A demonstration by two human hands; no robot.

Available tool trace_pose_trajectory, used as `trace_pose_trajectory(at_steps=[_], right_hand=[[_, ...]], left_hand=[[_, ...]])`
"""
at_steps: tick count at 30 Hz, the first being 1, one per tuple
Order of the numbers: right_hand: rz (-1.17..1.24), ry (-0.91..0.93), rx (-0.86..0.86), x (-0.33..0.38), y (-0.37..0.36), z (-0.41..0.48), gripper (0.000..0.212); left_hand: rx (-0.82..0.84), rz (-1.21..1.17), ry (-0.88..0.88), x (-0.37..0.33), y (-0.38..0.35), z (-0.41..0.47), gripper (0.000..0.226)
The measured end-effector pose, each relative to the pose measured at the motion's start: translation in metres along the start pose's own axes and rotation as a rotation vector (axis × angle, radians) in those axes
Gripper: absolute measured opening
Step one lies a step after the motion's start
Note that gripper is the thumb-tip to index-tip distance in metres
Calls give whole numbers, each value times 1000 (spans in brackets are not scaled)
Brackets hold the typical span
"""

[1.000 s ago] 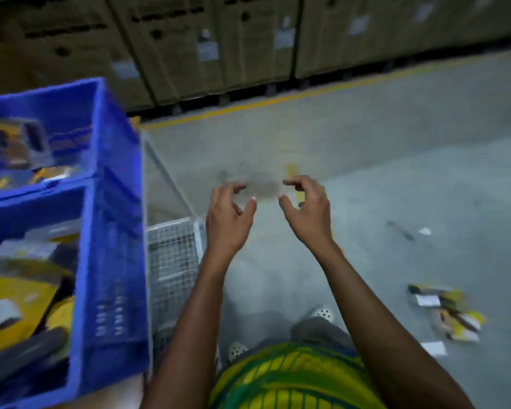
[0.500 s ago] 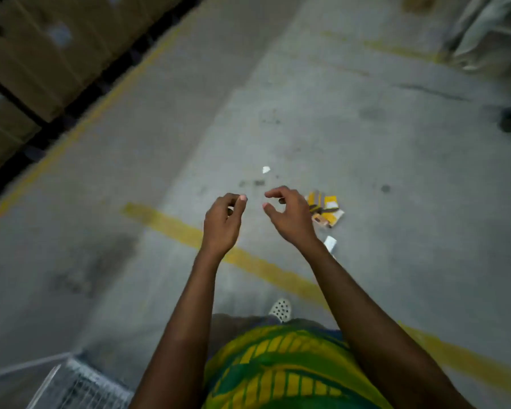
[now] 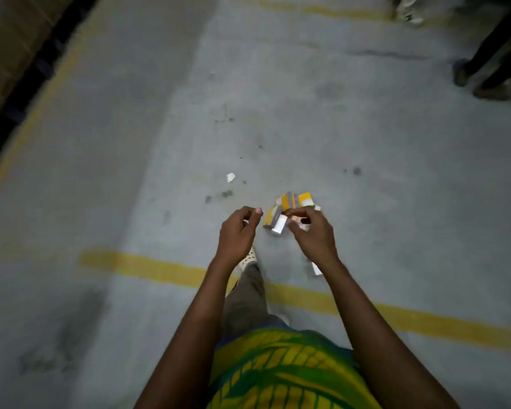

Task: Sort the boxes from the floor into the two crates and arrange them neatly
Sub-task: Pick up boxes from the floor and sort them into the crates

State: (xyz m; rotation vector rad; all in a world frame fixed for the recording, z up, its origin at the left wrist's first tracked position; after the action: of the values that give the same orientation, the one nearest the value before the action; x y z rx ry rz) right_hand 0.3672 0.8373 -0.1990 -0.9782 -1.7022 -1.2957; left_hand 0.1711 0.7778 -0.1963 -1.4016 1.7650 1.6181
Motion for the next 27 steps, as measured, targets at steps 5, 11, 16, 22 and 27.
trace_pose_trajectory(at_steps=[5,11,16,22,27], right_hand=[[10,-139,-114,-19,12,81,15],[37,-323,-200,-79,8,161,15],[14,-443,-215,-201,-22,225,17],[-7,-579,-213,-383,-80,292,19],[8,-622,-227,-517,-137,335,19]], left_hand=[[89,24,99,12,-8,93,33],[202,86,189,51,-45,185,38],[310,152,283,137,-126,259,23],[404,268,328,272,-260,336,23],[438,396,359,376,-372,383,32]])
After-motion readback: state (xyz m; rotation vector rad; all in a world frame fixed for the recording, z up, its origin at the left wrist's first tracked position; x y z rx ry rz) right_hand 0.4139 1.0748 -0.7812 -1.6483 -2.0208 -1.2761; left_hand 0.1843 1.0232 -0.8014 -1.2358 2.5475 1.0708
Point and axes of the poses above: each hand's wrist, its own z-axis towards the middle knuckle, its own y-axis out of the back of the hand, x = y × z, the point moved 7 cm from there along z, towards the middle knuckle, and after that the axes turned 9 degrees about z, right-handed, at the moved point
